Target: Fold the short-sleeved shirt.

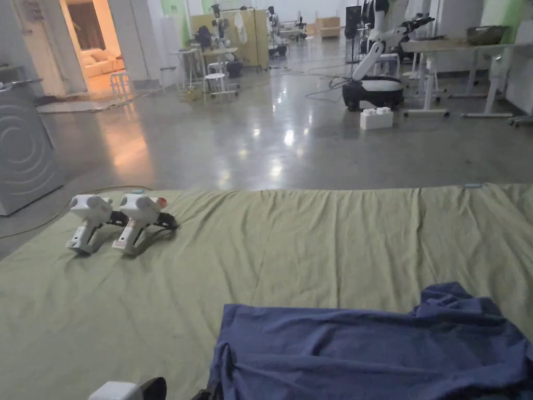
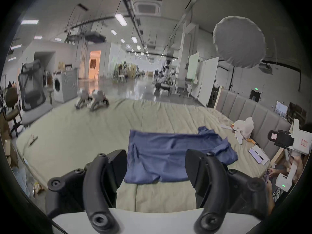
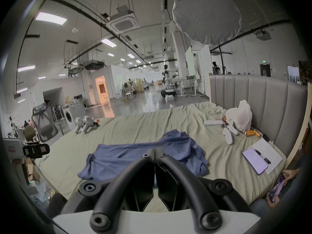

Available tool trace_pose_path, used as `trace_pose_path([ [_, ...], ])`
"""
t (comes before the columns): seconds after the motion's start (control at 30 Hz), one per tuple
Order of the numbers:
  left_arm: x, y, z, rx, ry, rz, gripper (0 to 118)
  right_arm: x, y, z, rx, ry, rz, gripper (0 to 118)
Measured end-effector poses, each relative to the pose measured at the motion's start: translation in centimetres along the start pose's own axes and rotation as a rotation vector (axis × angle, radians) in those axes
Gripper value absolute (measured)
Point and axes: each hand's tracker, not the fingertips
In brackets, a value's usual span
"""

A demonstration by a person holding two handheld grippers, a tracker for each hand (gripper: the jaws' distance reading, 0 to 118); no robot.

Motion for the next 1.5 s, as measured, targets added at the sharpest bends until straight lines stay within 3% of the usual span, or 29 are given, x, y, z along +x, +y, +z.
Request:
trace_pose_path([
  [0.1,-2.4,-2.4,-4.4,-0.073,0.042,0.044,76,0.0,-0.8,-0.6,-0.061,-0.007,0.029,0],
  [0.2,-4.1,-5.0,-9.8,-0.203,0.103,0.02,72,0.7,-1.7,-1.2,-0.08,0.038,-0.046,0],
  [0.37,-6.4,-8.1,-16.7,-0.32,0.105,0.083,68,1.2,-2.0,-2.1,-0.12,0.005,-0.025,0],
  [0.57,-6.4,-9.6,-20.5,-0.413,0.129,0.049,49,2.5,-2.8,-2.6,-0.17,-0.033,-0.055,0],
  [0.73,-4.9,-9.1,-20.2,-0.407,0.151,-0.001,13,3.6,-3.6,-3.1,-0.209,-0.058,-0.066,0],
  [0.87,-4.0,-9.7,-21.1,-0.446,0.167,-0.068,9,5.9,-4.4,-6.2,-0.248,-0.079,-0.061,1],
  [0.9,-4.1,-9.8,-21.3,-0.452,0.168,-0.07,9,6.7,-4.7,-7.5,-0.27,-0.104,-0.046,14],
  [0.97,-4.3,-9.7,-21.4,-0.461,0.163,-0.067,9,8.9,-5.5,-11.2,-0.319,-0.144,-0.059,61],
  [1.0,-4.4,-9.7,-21.3,-0.464,0.16,-0.062,9,10.0,-6.0,-13.1,-0.358,-0.161,-0.075,72],
  [1.13,-4.6,-9.4,-21.2,-0.472,0.148,-0.055,9,14.0,-8.5,-20.3,-0.428,-0.277,-0.173,71],
  [1.2,-4.8,-9.4,-21.4,-0.477,0.149,-0.052,9,14.7,-9.8,-23.2,-0.5,-0.354,-0.133,67],
  [1.27,-4.8,-9.4,-21.4,-0.477,0.154,-0.054,9,14.3,-11.1,-24.5,-0.546,-0.309,-0.094,60],
  [1.33,-4.7,-9.5,-21.5,-0.479,0.155,-0.058,9,13.1,-11.2,-23.7,-0.473,-0.333,0.005,21],
  [1.37,-4.7,-9.5,-21.5,-0.481,0.154,-0.064,9,12.4,-11.2,-23.2,-0.469,-0.291,0.031,9],
  [1.5,-4.9,-8.4,-21.2,-0.501,0.14,-0.078,9,10.5,-10.8,-23.1,-0.515,-0.303,0.171,9],
])
